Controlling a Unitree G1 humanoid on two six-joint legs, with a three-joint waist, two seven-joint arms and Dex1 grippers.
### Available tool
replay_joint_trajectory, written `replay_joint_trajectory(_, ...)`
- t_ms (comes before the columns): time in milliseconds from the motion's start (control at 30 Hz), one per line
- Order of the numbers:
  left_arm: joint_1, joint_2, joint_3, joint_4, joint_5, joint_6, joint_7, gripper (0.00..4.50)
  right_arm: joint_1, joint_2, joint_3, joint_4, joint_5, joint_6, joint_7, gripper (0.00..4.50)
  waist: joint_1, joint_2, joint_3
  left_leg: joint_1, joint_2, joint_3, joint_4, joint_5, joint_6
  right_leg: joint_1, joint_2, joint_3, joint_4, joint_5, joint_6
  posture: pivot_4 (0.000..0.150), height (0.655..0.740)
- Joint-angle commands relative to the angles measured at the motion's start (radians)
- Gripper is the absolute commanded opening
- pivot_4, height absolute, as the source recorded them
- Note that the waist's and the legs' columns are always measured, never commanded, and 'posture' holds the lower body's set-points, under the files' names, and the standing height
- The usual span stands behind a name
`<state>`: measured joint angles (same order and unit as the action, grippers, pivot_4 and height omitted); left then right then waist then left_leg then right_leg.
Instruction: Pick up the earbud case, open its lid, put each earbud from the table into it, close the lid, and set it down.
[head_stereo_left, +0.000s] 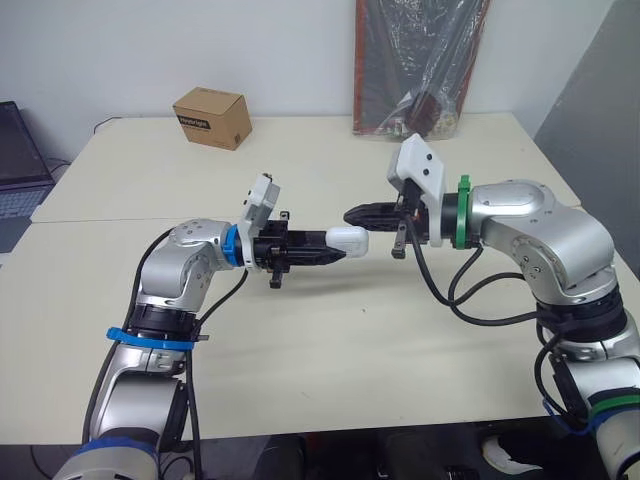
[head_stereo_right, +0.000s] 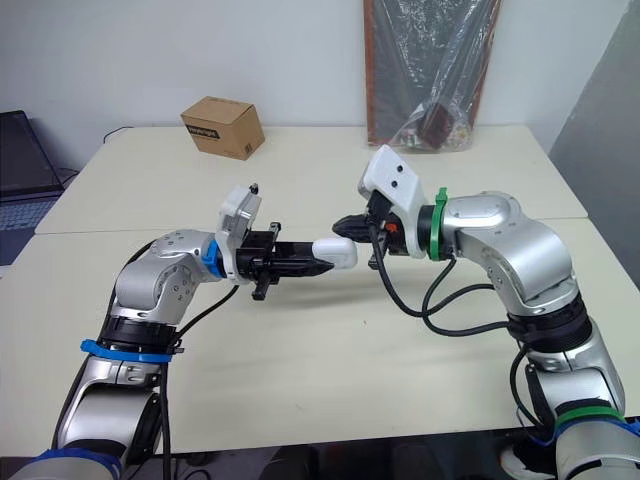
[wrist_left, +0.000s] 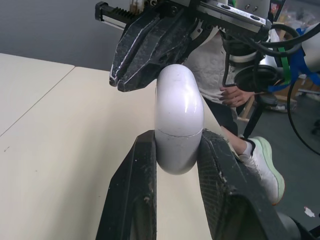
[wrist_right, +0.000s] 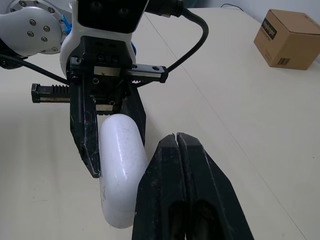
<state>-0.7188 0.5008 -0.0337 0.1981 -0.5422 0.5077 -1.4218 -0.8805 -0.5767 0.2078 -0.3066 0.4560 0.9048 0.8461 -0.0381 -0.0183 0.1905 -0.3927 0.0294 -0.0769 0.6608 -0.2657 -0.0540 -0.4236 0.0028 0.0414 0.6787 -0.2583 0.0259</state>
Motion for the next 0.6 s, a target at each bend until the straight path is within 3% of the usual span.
replay_joint_trajectory(33,-0.041,-0.004,0.04,-0.004,-0.028,0.009,0.037,0.78,0.01,0.003,-0.004,-0.065,0.028,-0.002,0.015,0.03,0.0,0.0,0.0,0.0,0.0,0.0,0.0,0.0,0.0,0.0,0.0,0.0,0.0,0.0,0.0,0.15,0.74)
replay_joint_trajectory(167,-0.042,0.0,0.04,-0.006,-0.028,0.022,0.05,0.78,0.014,-0.006,-0.015,-0.06,0.011,0.011,-0.006,0.03,0.0,0.0,0.0,0.0,0.0,0.0,0.0,0.0,0.0,0.0,0.0,0.0,0.0,0.0,0.0,0.15,0.74)
replay_joint_trajectory(300,-0.064,0.021,0.021,0.009,-0.001,0.107,0.12,0.78,0.033,-0.032,-0.15,-0.051,0.016,0.023,-0.078,0.03,0.004,0.0,0.0,0.0,0.0,0.0,0.0,0.0,0.0,0.0,0.0,0.0,0.0,0.0,0.0,0.15,0.74)
replay_joint_trajectory(600,-0.138,0.036,-0.121,0.134,0.095,0.31,0.182,0.78,0.239,-0.126,-0.223,-0.138,0.064,-0.04,-0.01,0.03,0.005,0.0,0.0,0.0,0.0,0.0,0.0,0.0,0.0,0.0,0.0,0.0,0.0,0.0,0.001,0.15,0.74)
